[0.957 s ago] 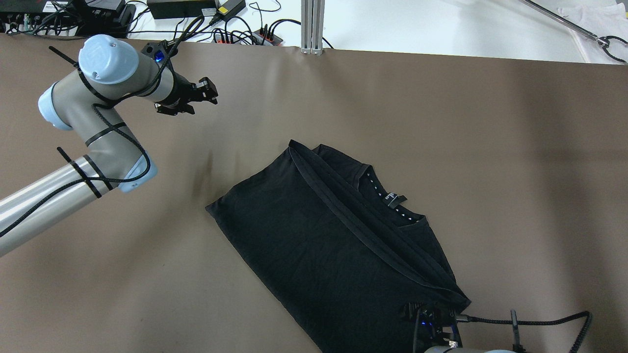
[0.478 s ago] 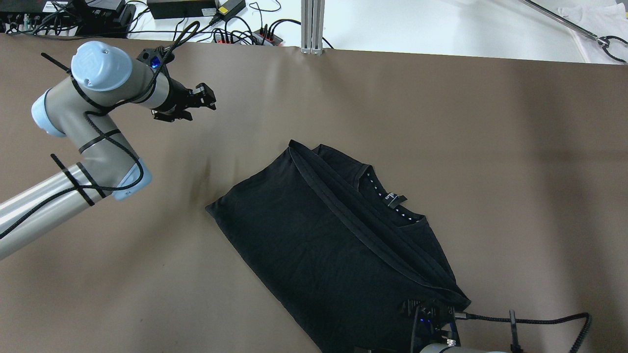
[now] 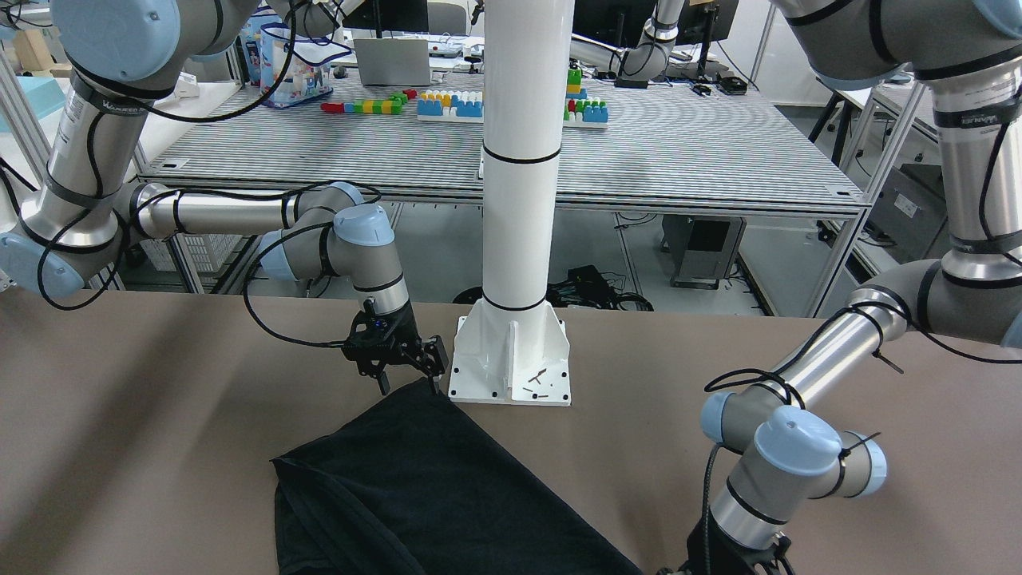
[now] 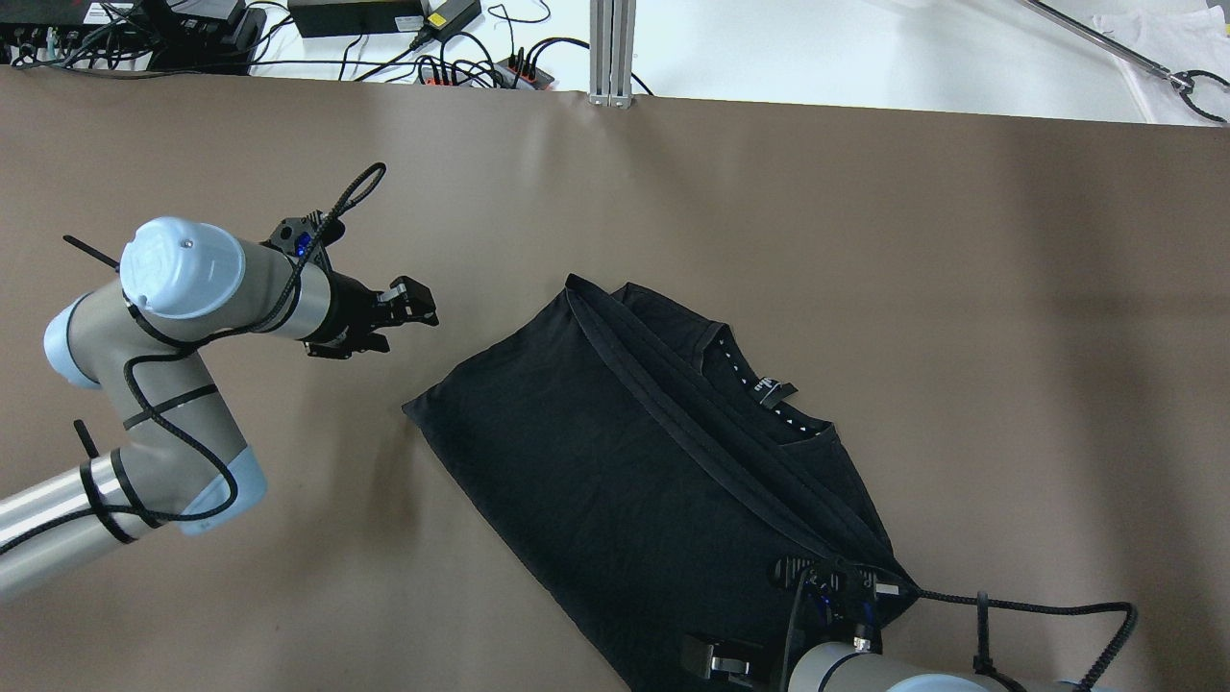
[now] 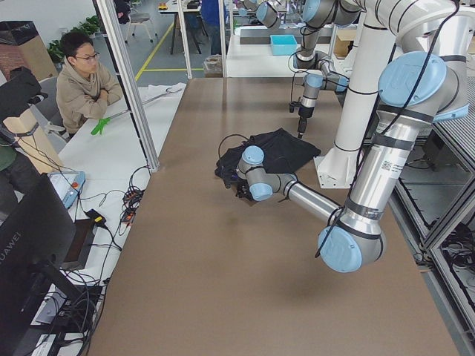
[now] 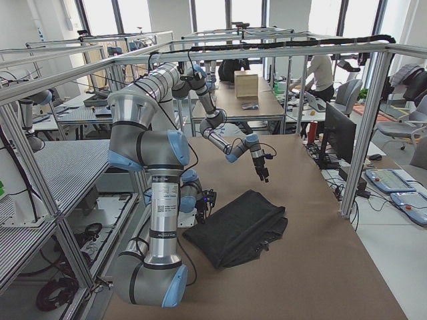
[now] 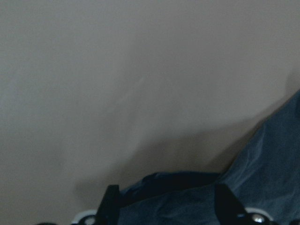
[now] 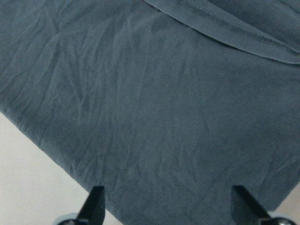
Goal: Fold clothes
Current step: 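Grasp the shirt's far corner with the left gripper and lift it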
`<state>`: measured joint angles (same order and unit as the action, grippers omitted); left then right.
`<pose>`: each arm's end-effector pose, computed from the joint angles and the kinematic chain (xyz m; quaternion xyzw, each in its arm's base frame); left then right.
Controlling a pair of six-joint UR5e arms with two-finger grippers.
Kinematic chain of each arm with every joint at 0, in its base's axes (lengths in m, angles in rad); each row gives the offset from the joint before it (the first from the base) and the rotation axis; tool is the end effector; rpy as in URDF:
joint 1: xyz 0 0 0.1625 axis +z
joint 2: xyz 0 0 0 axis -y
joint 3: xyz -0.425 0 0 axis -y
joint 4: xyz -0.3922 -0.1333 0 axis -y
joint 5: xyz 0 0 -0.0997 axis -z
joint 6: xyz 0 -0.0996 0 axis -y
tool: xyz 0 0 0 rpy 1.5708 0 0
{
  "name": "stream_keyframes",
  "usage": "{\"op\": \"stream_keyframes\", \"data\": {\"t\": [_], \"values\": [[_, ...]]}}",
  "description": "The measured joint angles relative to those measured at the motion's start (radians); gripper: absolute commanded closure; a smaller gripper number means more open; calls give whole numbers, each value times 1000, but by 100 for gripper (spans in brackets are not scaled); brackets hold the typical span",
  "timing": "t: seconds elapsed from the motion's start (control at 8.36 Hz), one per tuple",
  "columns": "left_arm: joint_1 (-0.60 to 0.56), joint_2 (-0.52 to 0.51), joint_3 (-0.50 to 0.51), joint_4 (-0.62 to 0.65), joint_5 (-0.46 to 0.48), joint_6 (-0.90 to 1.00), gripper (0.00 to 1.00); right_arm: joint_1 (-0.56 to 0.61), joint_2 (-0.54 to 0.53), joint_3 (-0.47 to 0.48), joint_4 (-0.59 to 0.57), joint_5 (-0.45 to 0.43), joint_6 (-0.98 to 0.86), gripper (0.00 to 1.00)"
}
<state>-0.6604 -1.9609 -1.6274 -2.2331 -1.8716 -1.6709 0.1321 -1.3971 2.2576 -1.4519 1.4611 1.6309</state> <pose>0.4457 -0.4776 0.3393 0.0215 0.5355 -0.2387 0.8098 -0.4439 -0.2045 0.2562 0.0653 -0.4676 0.1102 0.8746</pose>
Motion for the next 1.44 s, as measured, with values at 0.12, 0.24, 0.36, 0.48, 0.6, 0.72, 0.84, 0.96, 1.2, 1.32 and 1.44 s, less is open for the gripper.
{"op": "stream_keyframes", "data": {"t": [0.12, 0.24, 0.36, 0.48, 0.6, 0.72, 0.84, 0.96, 1.2, 1.32, 1.44], "values": [[30, 5, 0, 0, 17, -8, 26, 2, 1, -2, -1, -2, 1, 5], [47, 9, -1, 0, 25, -12, 26, 2, 1, -4, -2, -4, 3, 5], [54, 12, -2, 0, 28, -13, 26, 3, 1, -6, -2, -5, 5, 5], [57, 20, -4, 0, 28, -14, 26, 3, 1, -10, -2, -6, 5, 5], [58, 30, -9, 0, 27, -14, 28, 3, 1, -16, -2, -8, 6, 6], [59, 41, -14, 0, 27, -14, 46, 3, 2, -22, -1, -9, 8, 5], [60, 48, -18, 0, 27, -15, 78, 2, 3, -25, 0, -9, 9, 6], [61, 50, -21, 0, 27, -22, 100, 2, 5, -26, 1, -10, 10, 5], [67, 45, -23, 0, 28, -38, 100, 1, 8, -27, 1, -10, 12, 6], [67, 44, -25, 0, 27, -39, 100, 1, 8, -27, 1, -10, 13, 5], [56, 54, -46, 1, 14, -34, 100, 0, 8, -27, 1, -10, 13, 5]]}}
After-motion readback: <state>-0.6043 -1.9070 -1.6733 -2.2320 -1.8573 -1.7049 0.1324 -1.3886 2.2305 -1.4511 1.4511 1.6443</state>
